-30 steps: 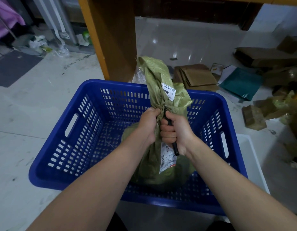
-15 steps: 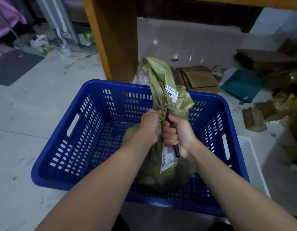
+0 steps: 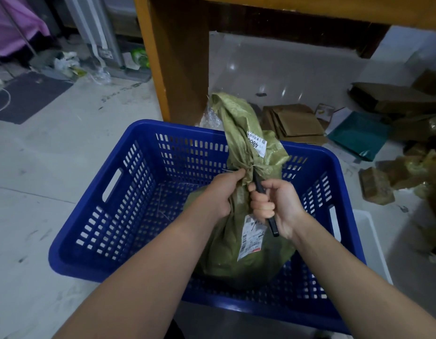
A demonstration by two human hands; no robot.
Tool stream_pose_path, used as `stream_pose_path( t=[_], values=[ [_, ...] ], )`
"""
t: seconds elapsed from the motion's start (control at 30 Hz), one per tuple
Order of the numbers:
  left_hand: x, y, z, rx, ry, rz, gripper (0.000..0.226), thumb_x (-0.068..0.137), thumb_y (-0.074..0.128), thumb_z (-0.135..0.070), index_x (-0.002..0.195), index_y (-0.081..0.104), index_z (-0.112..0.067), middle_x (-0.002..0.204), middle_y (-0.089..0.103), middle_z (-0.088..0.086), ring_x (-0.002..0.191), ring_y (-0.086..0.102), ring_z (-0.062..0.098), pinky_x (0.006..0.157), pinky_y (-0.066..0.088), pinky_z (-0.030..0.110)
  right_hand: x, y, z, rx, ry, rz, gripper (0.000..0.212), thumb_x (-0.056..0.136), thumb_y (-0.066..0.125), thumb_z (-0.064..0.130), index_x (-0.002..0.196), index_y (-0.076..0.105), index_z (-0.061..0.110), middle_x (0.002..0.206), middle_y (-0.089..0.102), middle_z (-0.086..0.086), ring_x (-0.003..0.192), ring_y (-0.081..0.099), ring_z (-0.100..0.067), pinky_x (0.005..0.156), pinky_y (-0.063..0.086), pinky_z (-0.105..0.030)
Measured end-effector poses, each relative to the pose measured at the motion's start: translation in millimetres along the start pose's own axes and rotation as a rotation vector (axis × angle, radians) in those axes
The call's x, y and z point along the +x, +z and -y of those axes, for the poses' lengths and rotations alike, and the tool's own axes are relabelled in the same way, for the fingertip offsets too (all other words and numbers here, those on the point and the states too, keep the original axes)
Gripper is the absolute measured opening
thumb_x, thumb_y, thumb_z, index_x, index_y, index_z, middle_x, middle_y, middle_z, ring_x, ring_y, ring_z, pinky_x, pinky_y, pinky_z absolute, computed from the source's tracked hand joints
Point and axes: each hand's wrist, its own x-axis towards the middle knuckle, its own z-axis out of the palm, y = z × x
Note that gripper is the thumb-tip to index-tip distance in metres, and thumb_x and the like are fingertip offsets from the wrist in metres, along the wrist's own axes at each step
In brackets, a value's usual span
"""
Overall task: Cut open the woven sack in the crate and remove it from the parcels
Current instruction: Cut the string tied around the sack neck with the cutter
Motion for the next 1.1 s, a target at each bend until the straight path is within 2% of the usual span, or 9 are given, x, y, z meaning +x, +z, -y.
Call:
stream_pose_path(
  t=[0.07,0.2,0.3,0.37,0.5,0.67,0.87,1.1],
  values=[
    [-2.2,-1.0,-1.4,-0.015,-0.065,0.088,0.038,0.103,0.043,-0.032,0.077,0.060,-0.010,0.064,0.058,0.003,0.054,0.059,0.017,0.050,0.053,0.021,-1.0,0.0,0.4,-0.023,-0.009,-0.033,0.025,0.094,0.035,0.011,0.075,0.050,0.005,0.048,0.037,0.002,0.026,0.025,-0.002,0.026,0.016,-0.013],
    [-4.8,-0.9,-2.3,0.017,-0.115,0.189,0.038,0.101,0.045,-0.036,0.080,0.062,-0.009,0.057,0.061,0.005,0.049,0.063,0.018,0.057,0.057,0.027,-9.4,-2.0,2.6,-0.242,-0.063,-0.091,0.020,0.097,0.043,0.004,0.081,0.054,0.002,0.053,0.043,-0.001,0.031,0.032,-0.004,0.028,0.024,-0.014],
    [-5.3,0.6,-2.0,0.040,-0.128,0.216,0.040,0.101,0.041,-0.038,0.083,0.062,-0.008,0.067,0.059,0.008,0.059,0.063,0.022,0.057,0.058,0.028,-22.2,-5.9,6.9,-0.570,-0.107,-0.147,0.022,0.103,0.042,0.017,0.087,0.054,0.006,0.051,0.042,0.000,0.037,0.037,-0.010,0.033,0.031,-0.018],
    [-7.3,2.0,-1.1,0.036,-0.119,0.228,0.040,0.100,0.039,-0.037,0.081,0.061,-0.010,0.068,0.056,0.008,0.065,0.058,0.022,0.062,0.056,0.028,-27.4,-6.4,8.4,-0.680,-0.091,-0.154,0.025,0.105,0.038,0.026,0.089,0.050,0.010,0.051,0.035,0.002,0.036,0.030,-0.008,0.032,0.025,-0.017],
    [-6.2,-0.3,4.6,-0.013,-0.071,0.313,0.052,0.099,0.037,-0.039,0.065,0.063,-0.009,0.060,0.054,0.008,0.064,0.053,0.023,0.073,0.048,0.034,-28.7,-7.0,9.5,-0.625,-0.086,-0.144,0.031,0.106,0.034,0.029,0.089,0.051,0.009,0.047,0.027,0.005,0.033,0.021,-0.006,0.032,0.015,-0.014],
    [-3.9,-3.4,2.5,-0.050,-0.045,0.307,0.041,0.100,0.039,-0.040,0.085,0.062,-0.009,0.060,0.060,0.007,0.064,0.057,0.022,0.075,0.048,0.035,-20.4,-4.5,9.5,-0.539,-0.102,-0.109,0.034,0.106,0.034,0.028,0.080,0.048,0.010,0.044,0.027,0.005,0.030,0.020,-0.005,0.030,0.015,-0.012],
    [1.5,-2.7,3.3,-0.035,0.002,0.289,0.045,0.101,0.040,-0.039,0.079,0.063,-0.007,0.059,0.063,0.008,0.059,0.063,0.020,0.070,0.050,0.034,-14.2,-5.2,10.5,-0.513,-0.082,-0.101,0.038,0.104,0.034,0.030,0.074,0.045,0.012,0.043,0.026,0.006,0.029,0.019,-0.005,0.031,0.012,-0.012],
    [-1.9,0.9,4.5,-0.076,0.040,0.301,0.038,0.099,0.041,-0.035,0.083,0.061,-0.006,0.055,0.061,0.011,0.054,0.063,0.021,0.065,0.051,0.030,-18.2,-13.6,17.6,-0.440,0.000,-0.013,0.039,0.103,0.035,0.034,0.075,0.049,0.010,0.041,0.026,0.007,0.028,0.020,-0.004,0.030,0.012,-0.015]
  ],
)
